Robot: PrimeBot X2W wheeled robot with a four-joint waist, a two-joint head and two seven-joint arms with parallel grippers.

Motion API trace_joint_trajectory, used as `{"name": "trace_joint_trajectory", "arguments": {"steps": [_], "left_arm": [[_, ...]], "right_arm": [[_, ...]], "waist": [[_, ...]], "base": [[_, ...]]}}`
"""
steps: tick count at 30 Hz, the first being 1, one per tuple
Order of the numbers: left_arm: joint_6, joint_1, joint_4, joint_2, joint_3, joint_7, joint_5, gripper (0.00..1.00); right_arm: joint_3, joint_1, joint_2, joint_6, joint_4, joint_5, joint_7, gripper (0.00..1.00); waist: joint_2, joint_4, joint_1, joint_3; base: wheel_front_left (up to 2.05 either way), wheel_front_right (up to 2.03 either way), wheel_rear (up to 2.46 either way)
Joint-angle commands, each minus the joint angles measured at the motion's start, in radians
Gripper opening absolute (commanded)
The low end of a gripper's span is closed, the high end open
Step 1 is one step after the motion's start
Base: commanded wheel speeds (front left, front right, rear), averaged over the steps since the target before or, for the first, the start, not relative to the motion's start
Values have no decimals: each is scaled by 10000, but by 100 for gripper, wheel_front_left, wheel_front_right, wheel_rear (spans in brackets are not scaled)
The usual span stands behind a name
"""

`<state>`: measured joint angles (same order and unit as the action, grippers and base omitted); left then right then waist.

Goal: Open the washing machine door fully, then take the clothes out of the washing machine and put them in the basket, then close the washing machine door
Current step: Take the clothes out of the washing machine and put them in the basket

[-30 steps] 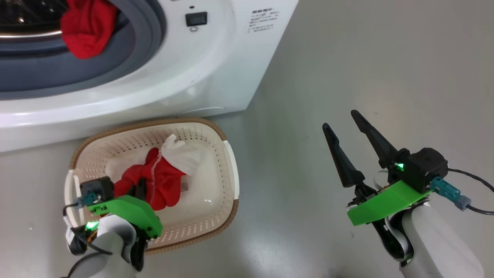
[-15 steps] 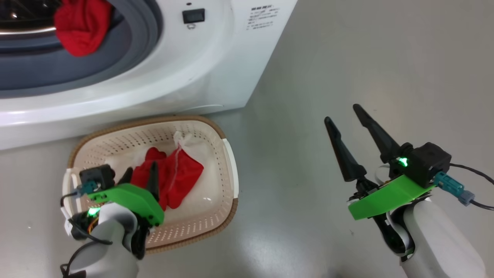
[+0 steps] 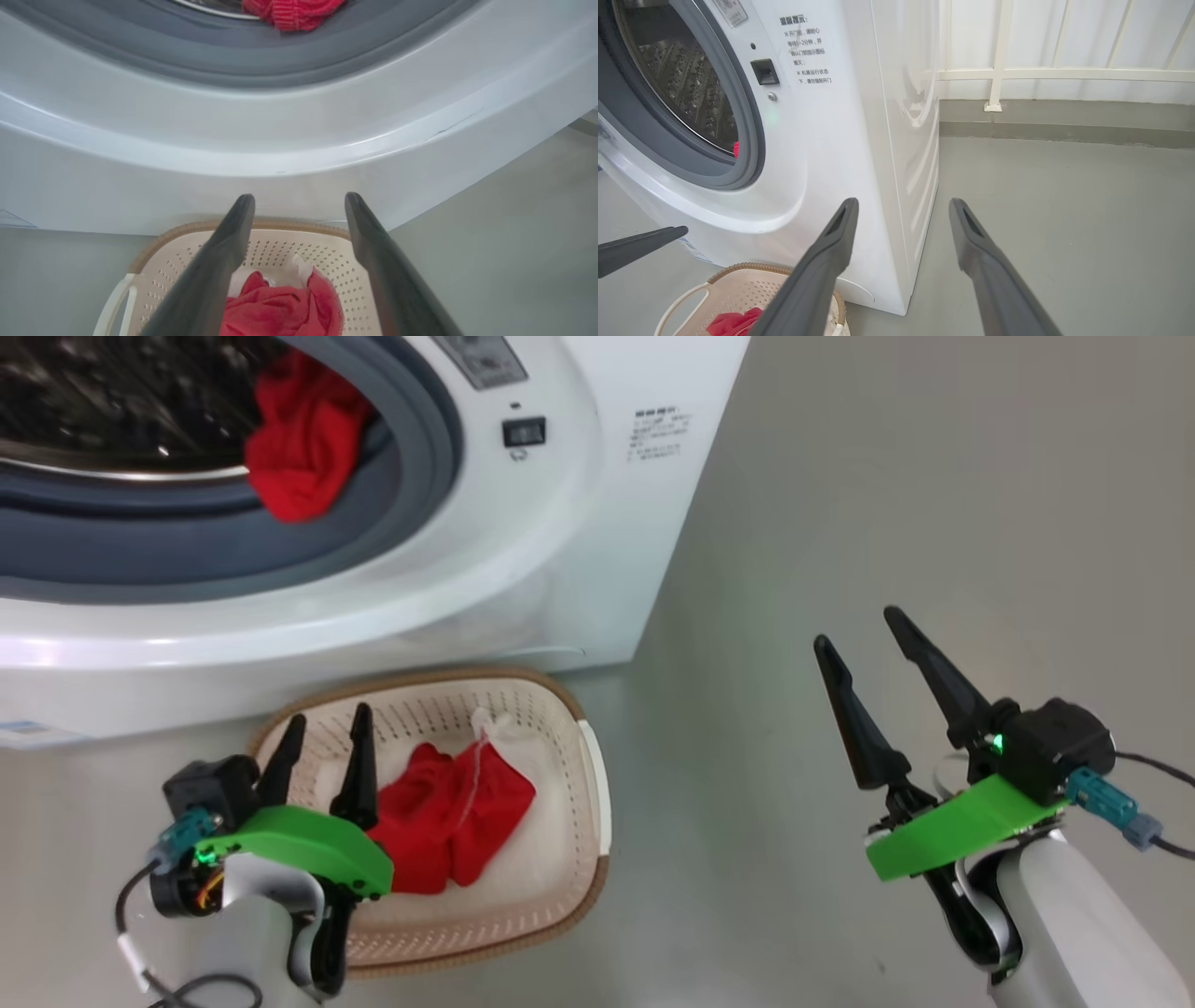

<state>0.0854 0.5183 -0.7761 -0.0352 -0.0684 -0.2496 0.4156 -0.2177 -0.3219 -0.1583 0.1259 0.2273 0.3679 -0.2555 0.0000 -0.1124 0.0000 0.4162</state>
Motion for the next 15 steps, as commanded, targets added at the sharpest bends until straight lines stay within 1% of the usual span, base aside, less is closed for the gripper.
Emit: {"name": "trace_joint_trajectory", "arguments": {"steps": [1,5,11,15], "left_arm": [[-108,-430,645,-212,418,-121,-248,100],[-94,-947,1543,-180,678,-121,-543,100],[-96,-1718,2663,-159,1013,-121,-830,100],[67,-2243,3158,-155,1121,-121,-685,100]], "right_arm": [[-114,288,-88,48,-187,-54,-63,100],[-8,467,-102,48,-157,-142,-63,100],[600,844,37,48,-137,-483,-63,100],[1026,1138,192,48,-274,-788,-63,100]], "waist": [[0,304,0,-581],[0,412,0,-1044],[0,485,0,-1848],[0,491,0,-2380]], "base": [[0,0,0],[0,0,0],[0,0,0],[0,0,0]]}}
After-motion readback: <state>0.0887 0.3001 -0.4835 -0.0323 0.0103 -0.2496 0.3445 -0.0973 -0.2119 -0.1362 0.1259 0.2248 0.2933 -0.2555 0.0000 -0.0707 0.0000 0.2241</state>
